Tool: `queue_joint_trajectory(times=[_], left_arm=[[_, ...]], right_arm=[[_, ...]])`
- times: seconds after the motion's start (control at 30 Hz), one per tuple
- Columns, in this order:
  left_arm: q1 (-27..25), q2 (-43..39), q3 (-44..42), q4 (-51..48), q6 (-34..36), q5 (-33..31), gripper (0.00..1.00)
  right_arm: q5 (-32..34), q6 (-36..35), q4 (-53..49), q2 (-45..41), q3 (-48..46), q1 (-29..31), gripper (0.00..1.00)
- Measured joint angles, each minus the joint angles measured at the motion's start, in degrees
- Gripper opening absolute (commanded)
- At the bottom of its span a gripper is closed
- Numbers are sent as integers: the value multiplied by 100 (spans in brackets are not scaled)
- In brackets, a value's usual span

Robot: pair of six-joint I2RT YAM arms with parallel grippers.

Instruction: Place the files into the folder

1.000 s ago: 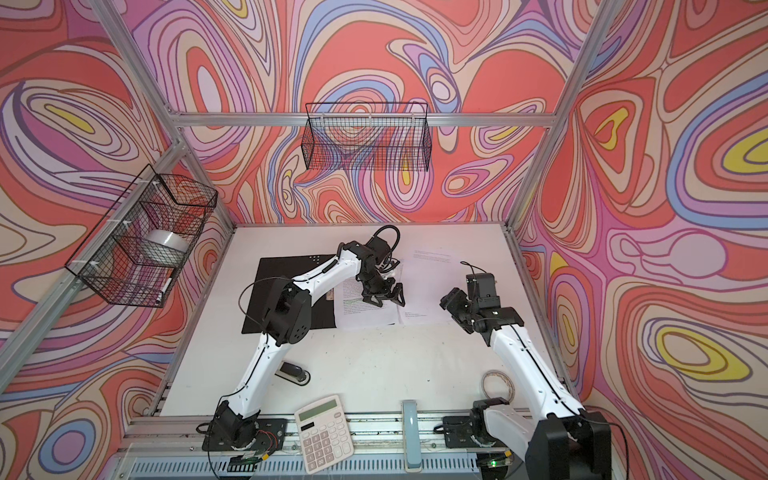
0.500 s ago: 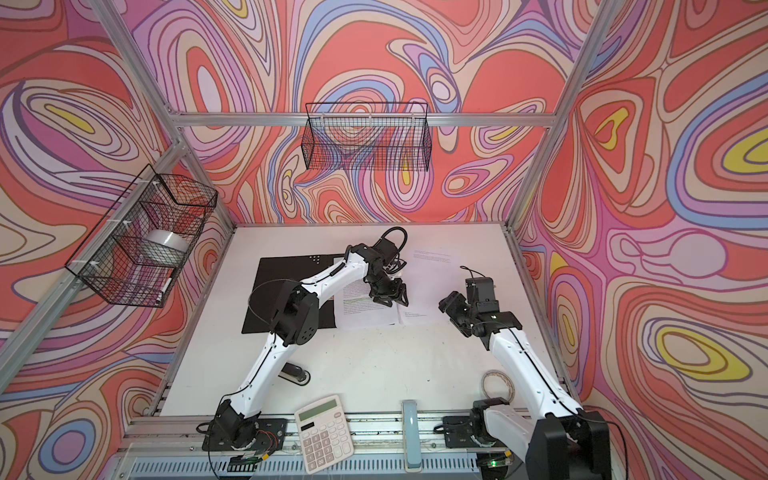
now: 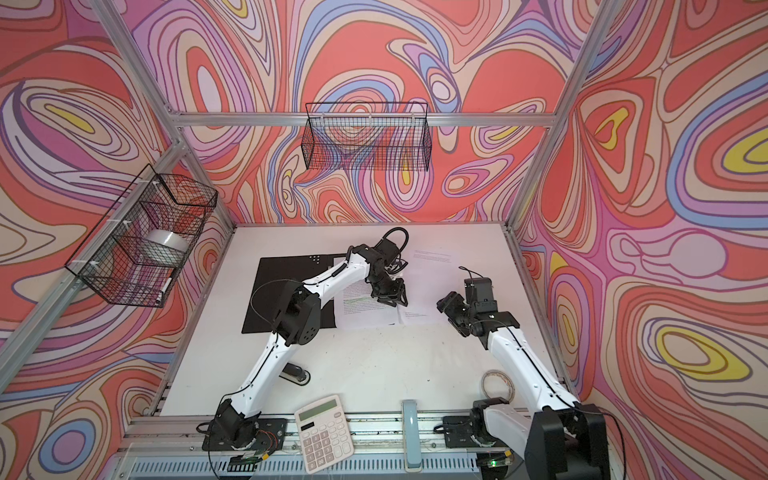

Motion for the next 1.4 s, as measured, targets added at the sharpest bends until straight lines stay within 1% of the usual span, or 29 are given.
queue_joint_trajectory(times=[0.13,0.27,0.33,0.4,0.43,0.47,0.7,0.83,0.93,1.03,1.13,1.27,1.4], left_arm=[[0,42,31,26,-2,92,26],[0,85,59,46,-20,109,22],[0,90,59,52,-26,111,15],[0,90,68,68,-39,116,4],[0,92,70,76,-48,122,1],[0,90,79,81,-61,138,0],[0,90,227,83,-59,282,0],[0,44,380,81,11,260,0],[22,-118,369,31,68,181,0],[92,-516,107,-11,90,188,0],[302,-1121,-382,-35,94,258,0],[796,-1937,-1049,-120,210,369,0],[1220,-2354,-1410,-450,562,372,0]], right_arm=[[-9,26,7,0,-37,0,72],[-20,44,26,-4,-37,0,72],[-20,46,26,-11,-37,0,72],[-20,48,26,-11,-37,0,72],[-22,48,26,-11,-37,0,72],[-22,48,26,-11,-39,0,72],[-15,48,24,-11,-39,0,72],[4,55,17,-61,-37,0,72],[35,52,-31,-166,-31,0,72],[87,46,-90,-227,35,0,72],[114,37,-131,-229,175,0,72],[111,26,-142,-232,280,0,72],[94,26,-138,-223,286,0,72]])
